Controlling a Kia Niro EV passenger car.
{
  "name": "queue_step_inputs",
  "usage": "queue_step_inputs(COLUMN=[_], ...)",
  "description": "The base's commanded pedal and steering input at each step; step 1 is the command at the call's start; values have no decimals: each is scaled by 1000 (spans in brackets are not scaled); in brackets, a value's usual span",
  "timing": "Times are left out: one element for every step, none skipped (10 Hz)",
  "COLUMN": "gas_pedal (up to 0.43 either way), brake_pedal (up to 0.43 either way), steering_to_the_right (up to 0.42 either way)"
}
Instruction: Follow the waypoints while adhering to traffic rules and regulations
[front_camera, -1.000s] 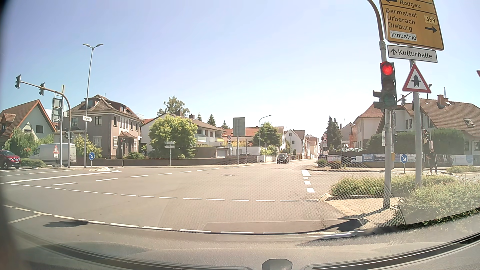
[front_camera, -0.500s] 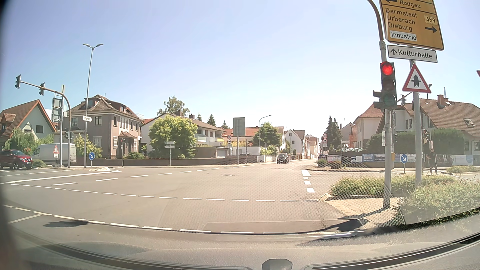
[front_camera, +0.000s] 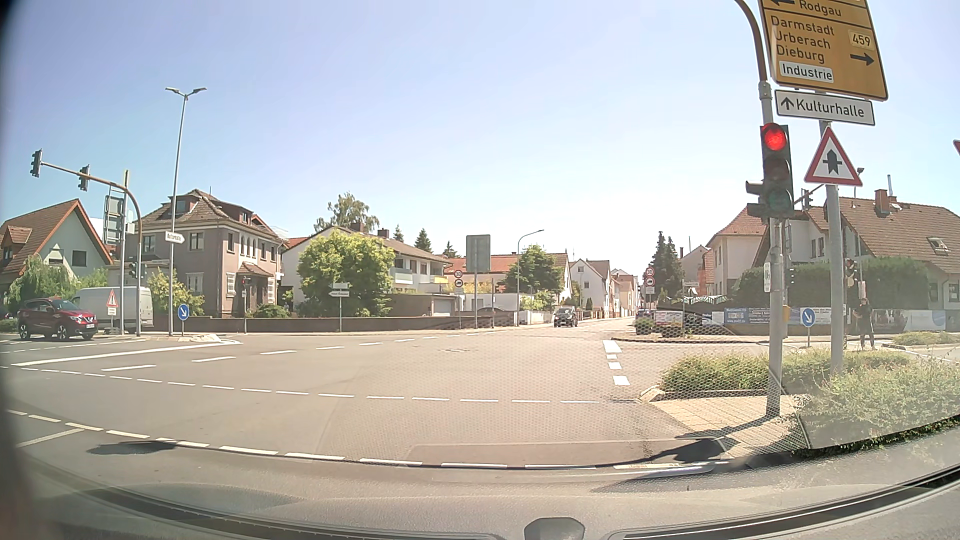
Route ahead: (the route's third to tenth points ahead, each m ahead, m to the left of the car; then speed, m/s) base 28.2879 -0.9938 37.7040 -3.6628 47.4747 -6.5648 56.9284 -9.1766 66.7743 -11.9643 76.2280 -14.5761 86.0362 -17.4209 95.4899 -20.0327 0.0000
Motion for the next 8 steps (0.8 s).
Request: queue_step_inputs(gas_pedal=[0, 0, 0, 0, 0, 0, 0, 0], brake_pedal=[274, 274, 274, 274, 274, 274, 274, 274], steering_to_the_right=[-8, -8, -8, -8, -8, -8, -8, -8])
